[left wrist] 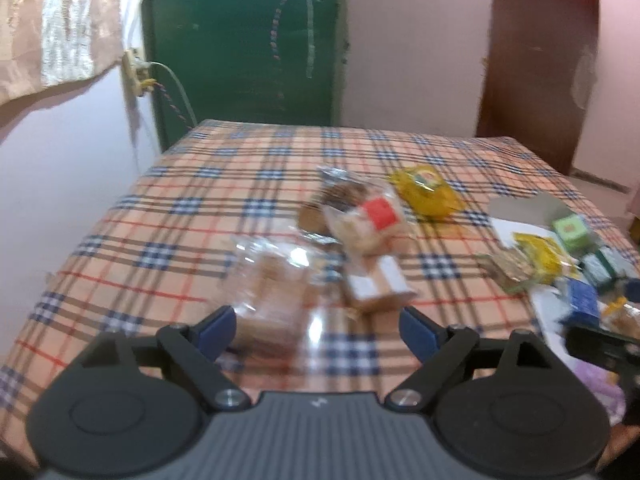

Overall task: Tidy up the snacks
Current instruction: 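Move both grippers back toward the remaining snacks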

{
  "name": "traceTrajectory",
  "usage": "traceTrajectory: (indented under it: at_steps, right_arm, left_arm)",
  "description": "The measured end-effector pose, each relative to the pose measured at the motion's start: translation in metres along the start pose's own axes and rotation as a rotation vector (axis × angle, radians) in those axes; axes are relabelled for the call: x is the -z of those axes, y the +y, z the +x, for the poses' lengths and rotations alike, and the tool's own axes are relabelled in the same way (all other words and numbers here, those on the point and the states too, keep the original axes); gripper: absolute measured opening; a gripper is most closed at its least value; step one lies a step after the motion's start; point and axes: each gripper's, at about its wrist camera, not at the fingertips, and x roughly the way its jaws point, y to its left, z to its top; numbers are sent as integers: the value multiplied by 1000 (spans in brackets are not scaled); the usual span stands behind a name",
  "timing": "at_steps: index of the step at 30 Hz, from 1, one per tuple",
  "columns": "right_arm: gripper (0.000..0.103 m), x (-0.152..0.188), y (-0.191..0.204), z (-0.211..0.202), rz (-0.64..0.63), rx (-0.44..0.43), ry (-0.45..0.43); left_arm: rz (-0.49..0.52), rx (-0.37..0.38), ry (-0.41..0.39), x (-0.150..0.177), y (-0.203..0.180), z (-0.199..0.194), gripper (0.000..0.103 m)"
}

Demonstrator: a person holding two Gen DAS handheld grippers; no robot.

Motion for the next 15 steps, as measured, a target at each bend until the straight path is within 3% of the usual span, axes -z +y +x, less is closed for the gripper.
traceTrajectory:
  at_steps: [4,8,13,15]
  right_arm:
    - [103,-2,2,4,-4,-4,4]
    - [103,-4,3,11,-5,-3,12]
    - [103,-9,4,24,-19,-2,22]
    - [103,-12,2,32,-18,-2,25]
  left_arm:
    - [1,-74,-4,-5,14,16,93]
    - [-6,-91,5,-9,23,33,102]
    - [11,-117,51,-12,26,63,101]
    - [12,-114,66,-11,28,72,95]
